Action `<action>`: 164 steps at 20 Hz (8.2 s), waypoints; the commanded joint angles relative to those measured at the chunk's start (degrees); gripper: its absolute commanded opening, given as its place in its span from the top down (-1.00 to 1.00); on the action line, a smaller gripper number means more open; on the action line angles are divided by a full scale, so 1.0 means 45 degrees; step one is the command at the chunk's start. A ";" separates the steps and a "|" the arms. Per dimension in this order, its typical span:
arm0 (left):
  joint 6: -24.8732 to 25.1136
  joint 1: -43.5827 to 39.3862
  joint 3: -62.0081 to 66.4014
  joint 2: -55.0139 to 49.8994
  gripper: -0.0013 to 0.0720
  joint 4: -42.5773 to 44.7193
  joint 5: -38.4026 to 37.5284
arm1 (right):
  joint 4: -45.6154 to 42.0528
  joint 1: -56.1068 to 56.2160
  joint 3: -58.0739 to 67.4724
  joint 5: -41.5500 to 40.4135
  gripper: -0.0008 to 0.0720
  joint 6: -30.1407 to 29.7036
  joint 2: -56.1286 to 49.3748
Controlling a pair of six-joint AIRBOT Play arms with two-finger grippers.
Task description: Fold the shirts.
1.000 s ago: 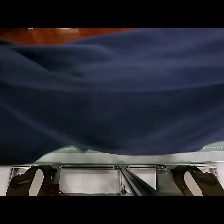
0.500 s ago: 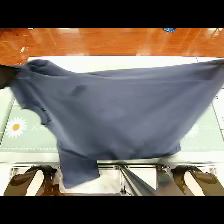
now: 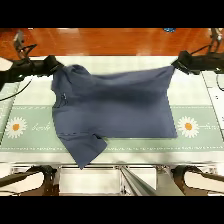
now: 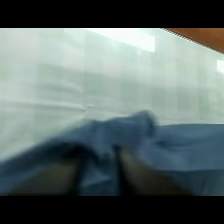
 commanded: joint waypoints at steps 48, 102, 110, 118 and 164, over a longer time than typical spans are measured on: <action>0.0471 0.4153 -0.9661 0.2045 0.89 0.0874 -0.4444 | -0.0554 -0.7334 -1.2614 0.3390 -0.15 -0.1438 0.5377; -0.0146 0.1146 0.0112 0.1010 0.90 0.0194 -0.0661 | -0.0413 -0.1263 -0.1749 0.0763 0.90 -0.1826 0.1889; -0.2341 0.0554 0.5799 -0.5285 0.90 0.0214 -0.2900 | -0.0345 -0.1107 0.2769 0.1559 0.90 -0.0583 -0.3415; -0.1282 0.0971 0.5634 -0.4954 0.90 0.4707 -0.8320 | -0.3133 -0.1156 0.2424 0.4590 0.90 -0.0816 -0.3419; 0.1151 0.2574 -1.0768 0.3094 0.86 0.0539 -0.4595 | 0.1608 -0.9442 -1.0554 0.3317 -0.15 -0.3308 0.5945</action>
